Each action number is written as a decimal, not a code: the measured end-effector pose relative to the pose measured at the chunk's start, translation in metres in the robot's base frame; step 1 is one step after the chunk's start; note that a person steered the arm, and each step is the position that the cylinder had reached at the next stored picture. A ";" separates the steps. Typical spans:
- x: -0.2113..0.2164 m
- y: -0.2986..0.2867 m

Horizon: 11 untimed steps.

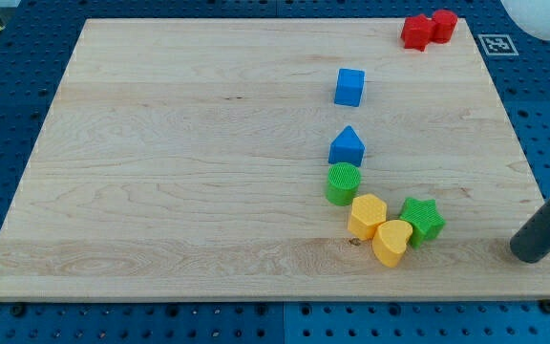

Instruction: Push green star into green circle

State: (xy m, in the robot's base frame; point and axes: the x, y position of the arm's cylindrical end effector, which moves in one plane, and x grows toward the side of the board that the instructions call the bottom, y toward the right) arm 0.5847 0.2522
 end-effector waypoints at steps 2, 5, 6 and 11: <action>0.000 -0.012; -0.019 -0.027; -0.025 -0.038; -0.066 -0.109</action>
